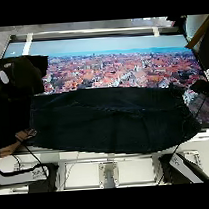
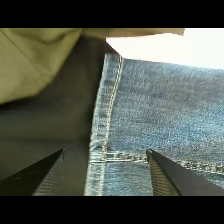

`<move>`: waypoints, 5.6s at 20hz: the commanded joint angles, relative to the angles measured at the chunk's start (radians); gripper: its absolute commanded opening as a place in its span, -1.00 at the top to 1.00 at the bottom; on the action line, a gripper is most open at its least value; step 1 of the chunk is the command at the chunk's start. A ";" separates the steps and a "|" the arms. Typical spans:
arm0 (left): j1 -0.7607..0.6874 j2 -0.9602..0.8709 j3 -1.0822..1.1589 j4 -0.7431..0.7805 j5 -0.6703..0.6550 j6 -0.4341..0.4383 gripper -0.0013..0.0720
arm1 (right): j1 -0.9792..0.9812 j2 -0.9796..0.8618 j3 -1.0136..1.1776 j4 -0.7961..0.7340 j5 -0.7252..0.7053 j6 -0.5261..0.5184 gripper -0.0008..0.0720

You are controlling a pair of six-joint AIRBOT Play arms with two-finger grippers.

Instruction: Fold the clothes and pants, and hang the long-sleeved shirts on hangers.

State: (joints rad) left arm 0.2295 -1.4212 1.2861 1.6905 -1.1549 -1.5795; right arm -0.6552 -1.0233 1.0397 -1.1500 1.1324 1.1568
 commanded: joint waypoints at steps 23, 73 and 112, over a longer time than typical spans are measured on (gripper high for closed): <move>0.029 -0.154 0.004 0.037 -0.186 0.069 -0.51 | -0.001 -0.043 -0.002 0.002 0.001 -0.049 -0.29; -0.002 0.058 0.224 -0.416 0.552 0.262 0.92 | -0.024 -0.510 0.430 0.251 -0.116 -0.021 0.82; 0.011 -0.158 0.085 -0.554 0.433 0.337 0.92 | -0.035 -0.540 0.523 0.087 0.213 0.077 -0.25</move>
State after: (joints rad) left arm 0.2207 -1.6463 1.3701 1.1507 -0.6521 -1.3132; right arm -0.6743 -1.5856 1.5623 -1.0302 1.2560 1.2602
